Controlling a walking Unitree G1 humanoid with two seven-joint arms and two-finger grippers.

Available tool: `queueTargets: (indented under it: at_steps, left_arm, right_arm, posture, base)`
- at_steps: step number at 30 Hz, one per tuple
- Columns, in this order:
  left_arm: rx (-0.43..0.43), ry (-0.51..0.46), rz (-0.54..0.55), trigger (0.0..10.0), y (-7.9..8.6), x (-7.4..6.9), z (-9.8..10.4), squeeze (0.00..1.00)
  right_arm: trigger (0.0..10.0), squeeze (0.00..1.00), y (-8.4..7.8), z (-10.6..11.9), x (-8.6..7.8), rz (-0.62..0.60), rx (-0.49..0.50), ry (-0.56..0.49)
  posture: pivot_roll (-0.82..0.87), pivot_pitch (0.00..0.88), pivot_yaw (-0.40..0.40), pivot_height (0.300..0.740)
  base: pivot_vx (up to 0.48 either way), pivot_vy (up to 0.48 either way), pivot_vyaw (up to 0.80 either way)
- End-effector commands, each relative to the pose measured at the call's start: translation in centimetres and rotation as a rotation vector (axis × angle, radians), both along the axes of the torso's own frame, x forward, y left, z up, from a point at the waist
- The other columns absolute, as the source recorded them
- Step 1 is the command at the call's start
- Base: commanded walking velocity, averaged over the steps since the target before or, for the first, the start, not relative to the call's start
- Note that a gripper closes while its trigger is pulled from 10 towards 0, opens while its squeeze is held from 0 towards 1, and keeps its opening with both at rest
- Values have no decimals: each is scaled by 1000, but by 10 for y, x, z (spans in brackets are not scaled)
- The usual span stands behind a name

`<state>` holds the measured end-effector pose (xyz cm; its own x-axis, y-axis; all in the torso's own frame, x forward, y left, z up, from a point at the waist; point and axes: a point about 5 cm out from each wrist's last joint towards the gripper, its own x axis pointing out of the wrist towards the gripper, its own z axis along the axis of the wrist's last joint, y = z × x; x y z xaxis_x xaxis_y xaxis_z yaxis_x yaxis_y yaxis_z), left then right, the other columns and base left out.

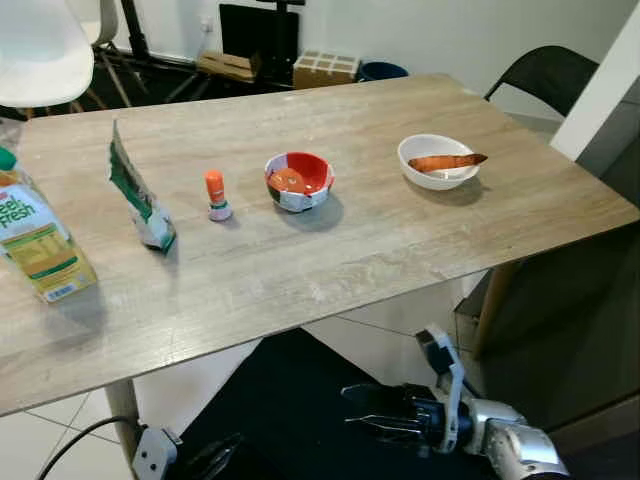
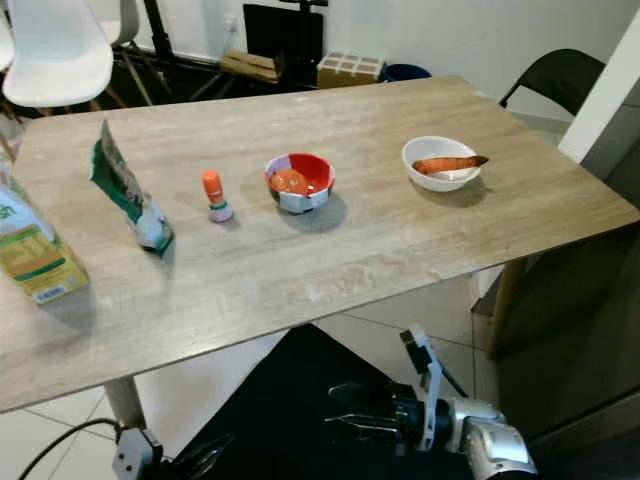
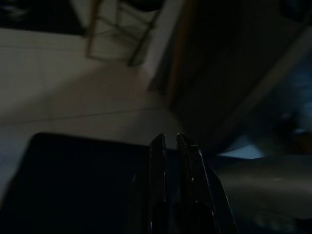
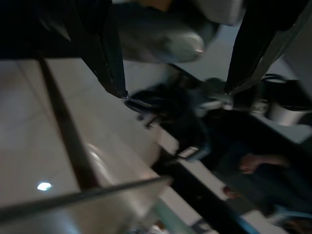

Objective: Restocking fridge

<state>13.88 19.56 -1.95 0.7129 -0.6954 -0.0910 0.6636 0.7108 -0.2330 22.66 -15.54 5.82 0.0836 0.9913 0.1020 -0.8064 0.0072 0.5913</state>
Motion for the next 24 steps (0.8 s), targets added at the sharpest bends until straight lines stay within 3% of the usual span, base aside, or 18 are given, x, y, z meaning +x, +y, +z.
queueTargets:
  at_steps: [1, 6, 11, 13, 15, 18, 20, 21, 22, 23, 24]
  left_arm:
    - [-8, 22, -31, 10000, 2, -5, 0, 0]
    - [-88, -18, -159, 10000, -7, 2, 11, 0]
    - [-125, -54, -183, 10000, -8, 9, 20, 0]
    - [-181, -110, -187, 10000, -9, 22, 34, 0]
    - [-195, -127, -186, 10000, -9, 25, 38, 0]
    - [-218, -228, -127, 10000, -11, 44, 53, 0]
    - [-221, -398, -59, 10000, 2, 62, 131, 0]
    - [-221, -398, -59, 10000, 2, 62, 131, 0]
    - [-218, -507, -43, 10000, -2, 70, 185, 0]
    - [-218, -507, -43, 10000, -2, 70, 185, 0]
    - [-218, -558, -22, 10000, -4, 77, 200, 0]
  right_arm:
    - [10000, 0, -2, 1, -4, 19, 21, 21]
    - [10000, 0, 0, 31, -1, 43, 130, 6]
    - [10000, 0, 2, 51, 5, 35, 211, -22]
    - [10000, 0, 4, 73, 13, 22, 300, -58]
    - [10000, 0, 5, 79, 15, 19, 325, -67]
    - [10000, 0, 7, 97, 26, -13, 394, -119]
    - [10000, 0, 10, 105, 32, -64, 396, -156]
    - [10000, 0, 10, 105, 32, -64, 396, -156]
    - [10000, 0, 13, 113, 37, -91, 409, -176]
    - [10000, 0, 13, 113, 37, -91, 409, -176]
    - [10000, 0, 14, 118, 39, -86, 435, -177]
  posture:
    - [-35, 108, -60, 740]
    - [-34, 113, -59, 740]
    - [-31, 116, -60, 740]
    - [-28, 119, -62, 740]
    - [-28, 119, -62, 740]
    - [-24, 122, -64, 740]
    - [-21, 123, -66, 740]
    - [-21, 123, -66, 740]
    - [-19, 123, -67, 740]
    - [-19, 123, -67, 740]
    - [-15, 122, -69, 740]
  base:
    - [0, 0, 0]
    - [0, 0, 0]
    - [0, 0, 0]
    - [0, 0, 0]
    - [0, 0, 0]
    - [0, 0, 0]
    - [0, 0, 0]
    - [0, 0, 0]
    - [0, 0, 0]
    - [0, 0, 0]
    - [0, 0, 0]
